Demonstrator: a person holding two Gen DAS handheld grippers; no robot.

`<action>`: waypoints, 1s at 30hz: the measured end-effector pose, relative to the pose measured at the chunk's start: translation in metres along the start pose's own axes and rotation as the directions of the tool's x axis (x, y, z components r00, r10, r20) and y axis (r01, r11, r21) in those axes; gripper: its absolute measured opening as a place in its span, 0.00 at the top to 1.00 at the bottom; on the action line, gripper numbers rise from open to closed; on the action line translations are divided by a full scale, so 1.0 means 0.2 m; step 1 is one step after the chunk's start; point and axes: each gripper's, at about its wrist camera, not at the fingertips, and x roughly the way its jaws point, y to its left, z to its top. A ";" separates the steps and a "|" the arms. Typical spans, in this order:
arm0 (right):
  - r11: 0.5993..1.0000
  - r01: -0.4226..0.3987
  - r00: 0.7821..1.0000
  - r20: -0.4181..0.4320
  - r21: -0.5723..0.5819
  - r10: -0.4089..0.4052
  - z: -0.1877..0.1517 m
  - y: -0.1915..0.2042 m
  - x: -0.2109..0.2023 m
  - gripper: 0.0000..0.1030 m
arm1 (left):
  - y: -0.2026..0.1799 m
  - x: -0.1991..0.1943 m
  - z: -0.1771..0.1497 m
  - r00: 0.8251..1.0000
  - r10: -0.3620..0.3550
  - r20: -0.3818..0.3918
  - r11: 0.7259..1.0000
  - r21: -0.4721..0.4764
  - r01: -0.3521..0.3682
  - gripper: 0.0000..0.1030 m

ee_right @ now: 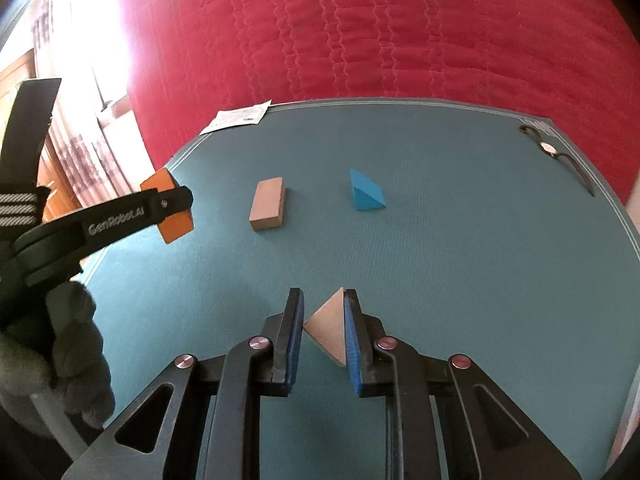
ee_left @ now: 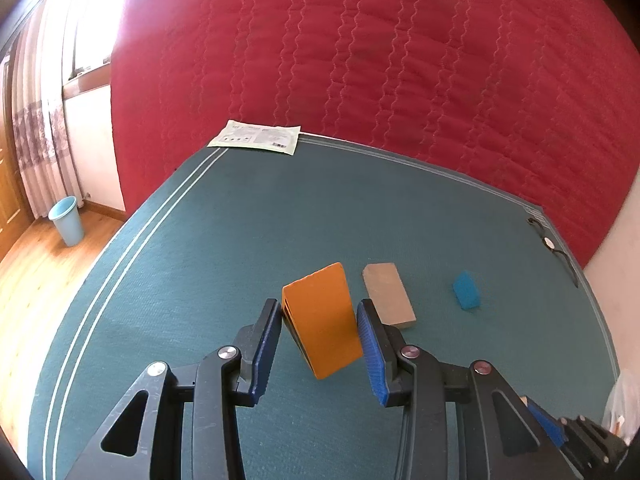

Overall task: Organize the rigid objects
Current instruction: 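Carry tan triangle into basin and open right gripper while left holds orange wedge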

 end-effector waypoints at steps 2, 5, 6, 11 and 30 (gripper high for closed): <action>1.000 0.003 1.000 0.004 0.008 -0.003 -0.02 -0.01 -0.03 0.80 | 0.00 -0.01 0.00 1.000 -0.003 0.005 1.000 0.003 0.003 0.60; 1.000 0.003 1.000 0.020 0.029 -0.003 -0.04 -0.04 -0.10 0.81 | -0.02 -0.02 0.00 1.000 -0.010 0.011 1.000 0.009 0.010 0.60; 0.999 0.003 1.000 0.028 0.035 -0.004 -0.05 -0.05 -0.13 0.80 | -0.03 -0.03 0.00 1.000 -0.013 0.013 1.000 0.012 0.013 0.60; 0.998 0.017 0.998 0.061 0.059 -0.021 -0.07 -0.10 -0.24 0.81 | -0.07 -0.05 -0.01 0.999 -0.034 0.022 0.999 0.036 0.034 0.60; 0.944 0.210 0.963 0.115 0.253 -0.245 -0.25 -0.57 -0.64 0.81 | -0.24 -0.15 -0.09 0.994 -0.100 0.044 0.987 0.129 0.093 0.60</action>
